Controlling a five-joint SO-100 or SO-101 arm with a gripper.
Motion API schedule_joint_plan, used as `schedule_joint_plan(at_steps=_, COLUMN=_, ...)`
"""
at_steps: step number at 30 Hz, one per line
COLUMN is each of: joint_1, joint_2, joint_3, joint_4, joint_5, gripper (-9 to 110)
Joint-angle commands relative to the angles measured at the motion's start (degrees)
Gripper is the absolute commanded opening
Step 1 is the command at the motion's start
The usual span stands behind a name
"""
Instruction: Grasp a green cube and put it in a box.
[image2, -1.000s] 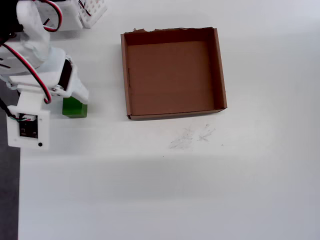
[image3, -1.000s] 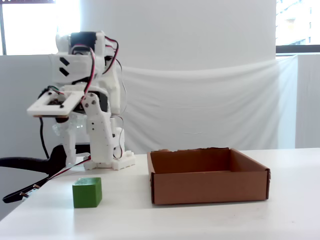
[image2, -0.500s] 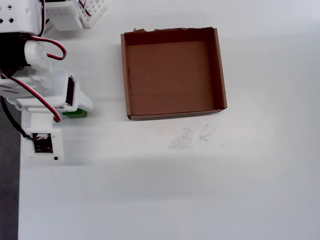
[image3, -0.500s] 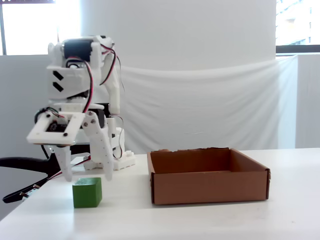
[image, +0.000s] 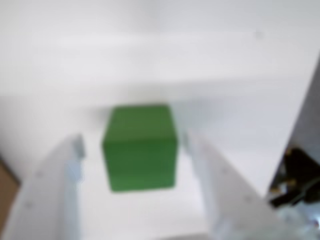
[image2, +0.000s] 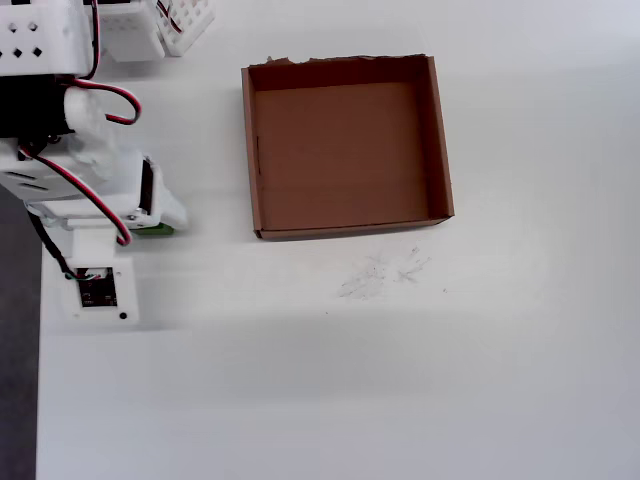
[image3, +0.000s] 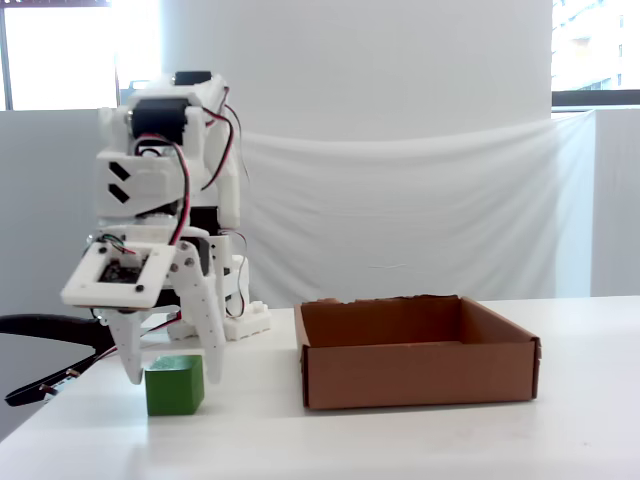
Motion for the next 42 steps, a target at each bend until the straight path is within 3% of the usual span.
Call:
schedule_joint_plan(at_steps=1, joint_1=-0.4, joint_2=0.0, joint_3=0.3, joint_4=-1.9, joint_5=-1.8, gripper=26)
schedule_joint_plan(at_steps=27, joint_1=-2.4, joint_2=1.1, joint_3=3.9, joint_4=-5.0, joint_5=-1.0, gripper=14)
schedule_joint_plan(at_steps=34, joint_1=-3.1, joint_2=2.8, joint_3=-4.3, joint_4=6.3, joint_5=-0.4, gripper=14)
schedule_joint_plan(at_steps=42, joint_1=-8.2, joint_2=2.5, joint_3=-19.4, joint_4=20.0, joint_5=6.9, gripper=13)
